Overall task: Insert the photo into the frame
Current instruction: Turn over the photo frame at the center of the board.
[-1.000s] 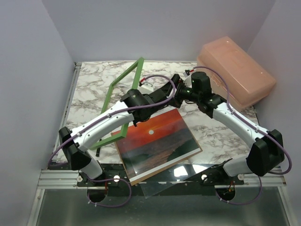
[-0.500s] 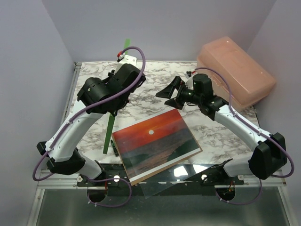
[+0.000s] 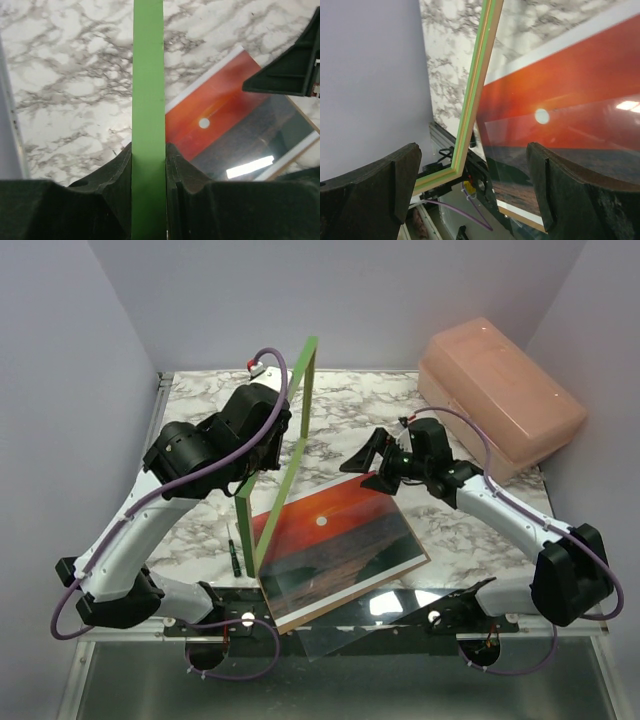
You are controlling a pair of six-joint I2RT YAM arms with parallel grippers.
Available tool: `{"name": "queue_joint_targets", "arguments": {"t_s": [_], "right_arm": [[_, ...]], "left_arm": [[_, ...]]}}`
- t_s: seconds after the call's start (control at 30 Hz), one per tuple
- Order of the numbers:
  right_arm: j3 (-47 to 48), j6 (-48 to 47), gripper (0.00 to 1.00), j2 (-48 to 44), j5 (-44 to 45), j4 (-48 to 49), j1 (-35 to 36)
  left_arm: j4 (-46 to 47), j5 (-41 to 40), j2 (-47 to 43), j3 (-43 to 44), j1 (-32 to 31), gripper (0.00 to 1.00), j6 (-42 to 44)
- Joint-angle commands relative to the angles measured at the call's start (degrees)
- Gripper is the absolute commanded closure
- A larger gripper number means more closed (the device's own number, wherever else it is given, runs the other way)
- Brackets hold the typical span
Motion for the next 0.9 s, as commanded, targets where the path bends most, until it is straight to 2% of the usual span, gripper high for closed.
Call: {"name": "queue_joint_targets", "arguments": {"t_s": [0.0,0.17,0.4,0.67,0.87], "right_arm": [[-5.69,-1.75,0.06,-3.31,0.86,-2.03,-2.13],[-11.93,-2.05,0.06,-6.39,-1.08,-1.36,-5.16],[-18.33,-2.70,0.07,-8.37,-0.57,-0.64,-5.70],[-20.84,-7.39,0.14,-9.42,7.41,-4.05,-5.69],[-22.54,-8.78,0.32,-7.52,7.95,-3.51,-5.67]], "left_arm": [[15.36,11.05,-4.57,-7.99,0.17,1.00,-3.27],[27.96,17.29,-9.19,-17.99,0.51,1.00,-7.94],[42.65,20.12,-14.71,-32.26,1.26,1.00,-14.29],[47.31,19.23,-19.27,-45.63,2.38,1.00,-19.96],[47.56,20.87,-22.65,-52.98,5.28,1.00,-22.97]]}}
